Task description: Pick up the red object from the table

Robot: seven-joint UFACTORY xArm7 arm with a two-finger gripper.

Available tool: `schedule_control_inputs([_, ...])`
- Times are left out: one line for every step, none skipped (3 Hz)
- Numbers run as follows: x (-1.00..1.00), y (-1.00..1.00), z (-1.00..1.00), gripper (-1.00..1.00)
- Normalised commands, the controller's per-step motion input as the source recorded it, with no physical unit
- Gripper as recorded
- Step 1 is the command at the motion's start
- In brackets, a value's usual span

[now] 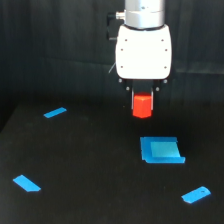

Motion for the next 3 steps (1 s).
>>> schedule_control_inputs([-0.02,-0.04,0.02,-0.92])
schedule_control_inputs([0.07,-0.01,0.08,-0.96])
schedule_control_inputs([-0.02,0.06,0.10,-1.00])
